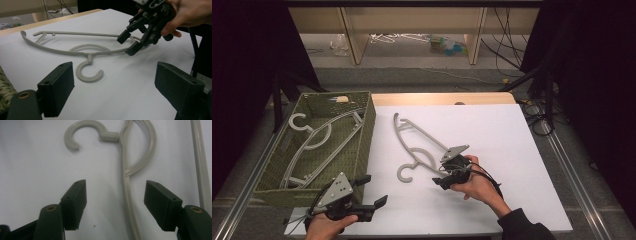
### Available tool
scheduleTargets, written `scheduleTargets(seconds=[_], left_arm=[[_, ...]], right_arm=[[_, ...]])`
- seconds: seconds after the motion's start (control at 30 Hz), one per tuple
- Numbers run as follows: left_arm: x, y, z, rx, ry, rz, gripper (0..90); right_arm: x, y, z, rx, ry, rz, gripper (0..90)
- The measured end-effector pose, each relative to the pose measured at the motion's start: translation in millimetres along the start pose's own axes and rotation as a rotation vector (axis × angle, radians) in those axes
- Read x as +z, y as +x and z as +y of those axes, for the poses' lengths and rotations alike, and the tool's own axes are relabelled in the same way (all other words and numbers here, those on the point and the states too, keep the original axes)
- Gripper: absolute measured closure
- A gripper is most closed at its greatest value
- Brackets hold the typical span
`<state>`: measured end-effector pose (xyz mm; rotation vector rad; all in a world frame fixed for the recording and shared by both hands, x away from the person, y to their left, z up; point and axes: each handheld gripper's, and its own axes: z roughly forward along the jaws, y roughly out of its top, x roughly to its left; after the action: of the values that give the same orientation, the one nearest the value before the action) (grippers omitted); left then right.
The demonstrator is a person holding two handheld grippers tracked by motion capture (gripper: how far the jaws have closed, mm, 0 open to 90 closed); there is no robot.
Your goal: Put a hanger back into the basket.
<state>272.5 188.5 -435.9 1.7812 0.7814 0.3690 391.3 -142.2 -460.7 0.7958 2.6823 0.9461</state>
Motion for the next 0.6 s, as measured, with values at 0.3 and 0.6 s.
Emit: scheduleTargets(seconds=[0.3, 0.6], left_arm=[[-0.2, 0.3, -0.2, 0.002, -0.001, 0.003, 16.2], [-0.4, 0.2, 0.0, 0.01, 0.007, 0.007, 16.3]], right_arm=[[23.0, -11.2, 12.6, 0.028, 0.124, 0.031, 54.7], [26.2, -17.3, 18.9, 0.016, 0.191, 0.017, 73.7]])
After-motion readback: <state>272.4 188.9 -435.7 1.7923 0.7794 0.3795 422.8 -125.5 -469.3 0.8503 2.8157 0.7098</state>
